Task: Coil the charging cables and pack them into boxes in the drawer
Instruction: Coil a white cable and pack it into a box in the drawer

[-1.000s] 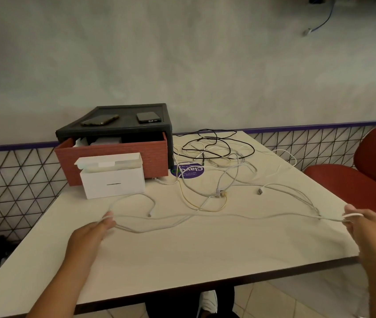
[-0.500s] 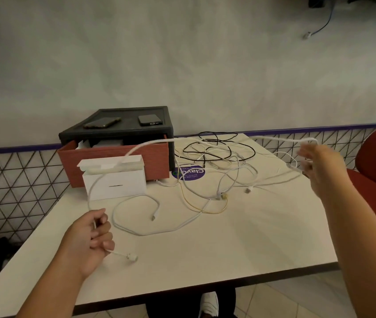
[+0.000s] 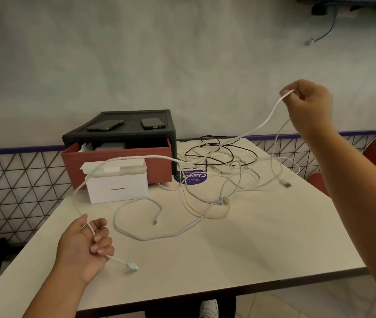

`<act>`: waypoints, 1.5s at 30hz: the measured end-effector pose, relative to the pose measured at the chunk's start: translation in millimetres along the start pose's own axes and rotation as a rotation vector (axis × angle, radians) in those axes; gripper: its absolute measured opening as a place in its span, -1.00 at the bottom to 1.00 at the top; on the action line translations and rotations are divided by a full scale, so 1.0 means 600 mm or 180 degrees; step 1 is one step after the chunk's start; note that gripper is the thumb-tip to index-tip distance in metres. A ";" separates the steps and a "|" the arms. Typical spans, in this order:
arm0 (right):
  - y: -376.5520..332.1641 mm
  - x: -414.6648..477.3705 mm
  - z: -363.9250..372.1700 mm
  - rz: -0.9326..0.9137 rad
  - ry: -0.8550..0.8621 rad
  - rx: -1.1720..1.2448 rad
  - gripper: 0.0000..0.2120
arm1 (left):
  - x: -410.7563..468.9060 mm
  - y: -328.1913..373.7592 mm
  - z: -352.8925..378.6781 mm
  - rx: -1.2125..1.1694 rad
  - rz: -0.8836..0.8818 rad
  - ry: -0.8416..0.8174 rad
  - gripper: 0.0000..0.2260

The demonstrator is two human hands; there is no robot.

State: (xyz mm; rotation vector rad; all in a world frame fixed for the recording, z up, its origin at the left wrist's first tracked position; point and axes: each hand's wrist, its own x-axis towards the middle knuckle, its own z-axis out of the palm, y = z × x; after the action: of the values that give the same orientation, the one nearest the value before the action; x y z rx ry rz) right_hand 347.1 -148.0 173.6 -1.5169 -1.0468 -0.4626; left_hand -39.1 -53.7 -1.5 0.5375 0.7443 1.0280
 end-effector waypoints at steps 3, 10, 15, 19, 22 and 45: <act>-0.001 0.015 -0.001 -0.0315 -0.0014 -0.0363 -0.77 | 0.002 0.000 -0.004 -0.0030 -0.0023 0.0009 -0.64; 0.001 0.032 -0.002 -0.0069 -0.0408 -0.0930 -0.77 | 0.001 0.000 -0.006 -0.0111 -0.0077 -0.0190 -0.76; 0.031 -0.009 0.027 0.0637 -0.2238 -0.2139 -0.80 | -0.016 0.003 0.008 -0.0079 -0.0083 -0.0504 -0.53; 0.045 -0.076 0.054 0.0252 -0.3051 -0.2812 -0.74 | -0.021 0.000 0.018 0.0040 -0.0040 -0.0315 -0.79; 0.033 -0.117 0.074 0.0120 -0.3269 -0.2774 -0.70 | -0.026 0.000 0.024 0.0220 -0.0001 -0.0305 -0.68; -0.102 -0.238 0.142 0.0816 -0.2810 0.1942 -0.81 | -0.046 0.009 0.098 0.0387 0.0390 -0.1065 -0.72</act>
State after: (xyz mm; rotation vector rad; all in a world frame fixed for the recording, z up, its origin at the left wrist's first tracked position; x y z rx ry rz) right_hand 200.7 -123.2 77.0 -1.2521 -1.4480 0.7298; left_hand -5.6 -80.1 48.2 0.8455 0.4822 0.9776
